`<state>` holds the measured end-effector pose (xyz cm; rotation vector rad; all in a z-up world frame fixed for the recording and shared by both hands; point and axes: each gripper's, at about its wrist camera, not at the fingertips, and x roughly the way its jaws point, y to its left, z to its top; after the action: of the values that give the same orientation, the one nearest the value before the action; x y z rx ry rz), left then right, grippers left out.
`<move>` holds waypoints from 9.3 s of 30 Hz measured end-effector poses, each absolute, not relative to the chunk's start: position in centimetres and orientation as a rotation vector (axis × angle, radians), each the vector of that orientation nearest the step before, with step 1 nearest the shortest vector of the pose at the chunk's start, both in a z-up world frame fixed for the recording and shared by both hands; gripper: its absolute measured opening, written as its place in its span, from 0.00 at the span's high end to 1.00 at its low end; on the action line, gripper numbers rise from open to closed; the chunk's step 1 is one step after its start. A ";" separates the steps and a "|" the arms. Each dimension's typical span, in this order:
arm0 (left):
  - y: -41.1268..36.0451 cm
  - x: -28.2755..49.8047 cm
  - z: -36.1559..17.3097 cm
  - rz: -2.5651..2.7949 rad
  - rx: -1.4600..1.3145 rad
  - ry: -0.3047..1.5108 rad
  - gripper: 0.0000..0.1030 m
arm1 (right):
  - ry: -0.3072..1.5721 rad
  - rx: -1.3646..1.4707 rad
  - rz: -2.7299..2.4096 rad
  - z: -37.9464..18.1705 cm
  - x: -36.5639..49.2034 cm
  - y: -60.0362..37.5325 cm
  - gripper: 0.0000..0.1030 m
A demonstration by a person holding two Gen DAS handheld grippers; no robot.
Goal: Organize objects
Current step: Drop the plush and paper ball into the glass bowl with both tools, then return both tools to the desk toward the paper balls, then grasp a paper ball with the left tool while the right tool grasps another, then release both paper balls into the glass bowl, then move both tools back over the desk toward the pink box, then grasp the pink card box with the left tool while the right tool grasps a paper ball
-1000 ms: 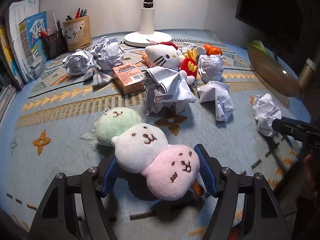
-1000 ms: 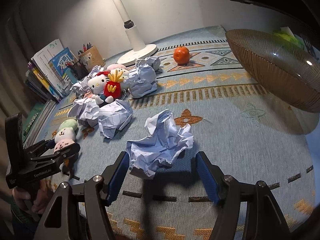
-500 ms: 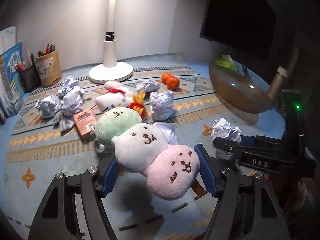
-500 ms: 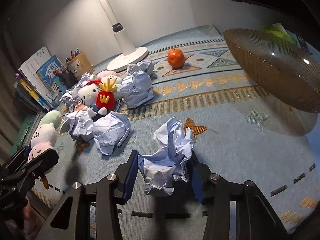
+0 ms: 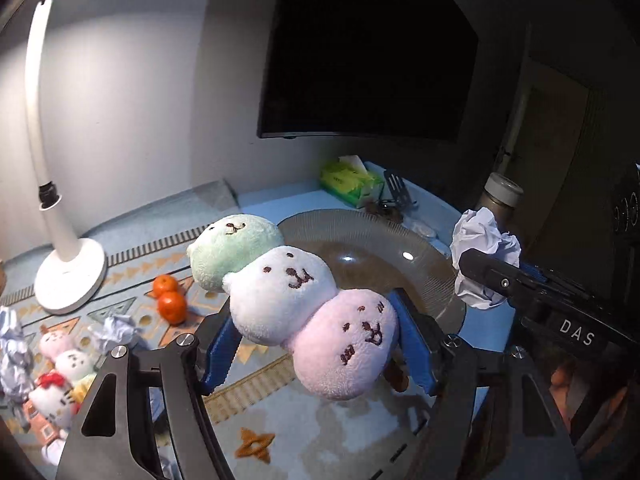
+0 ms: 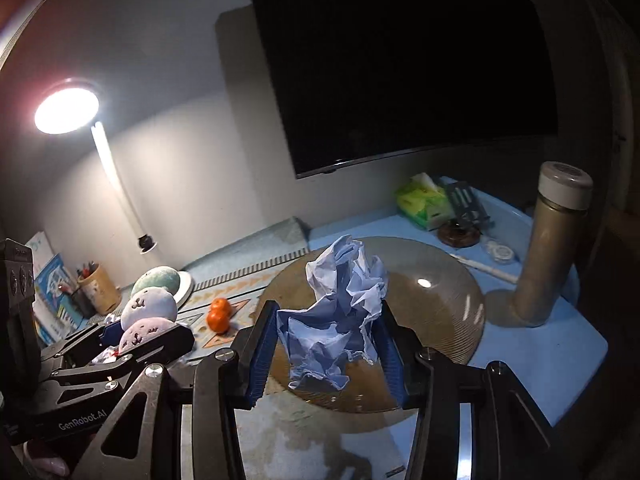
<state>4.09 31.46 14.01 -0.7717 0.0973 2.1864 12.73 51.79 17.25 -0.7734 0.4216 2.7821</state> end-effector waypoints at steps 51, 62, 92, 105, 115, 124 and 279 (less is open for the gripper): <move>-1.9 4.5 3.5 2.843 -1.047 -0.354 0.01 | 0.116 -1.158 3.148 4.6 5.4 28.9 0.33; 1.2 5.6 4.0 2.864 -0.994 -0.093 0.01 | 0.040 -1.174 3.069 4.1 5.0 28.3 0.33; 3.4 5.7 3.9 2.681 -0.991 0.026 0.01 | 0.141 -1.167 3.137 4.6 5.4 29.0 0.15; 2.8 2.8 4.0 2.331 -1.066 -0.372 0.01 | 0.005 -1.190 3.228 4.4 6.1 27.2 0.34; 7.6 0.6 1.4 2.263 -1.232 -0.306 0.28 | -0.111 -1.463 3.104 2.1 3.7 25.5 0.31; 6.8 1.3 1.5 2.304 -1.223 -0.346 0.55 | -0.156 -1.309 3.154 3.1 5.0 25.4 0.49; 4.6 5.0 2.7 2.435 -1.211 0.042 0.60 | 0.017 -1.483 3.082 4.0 5.9 29.5 0.49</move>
<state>4.96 4.62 2.74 -1.2107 0.0417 2.4355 5.85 29.49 4.03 -1.4832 0.0167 3.0819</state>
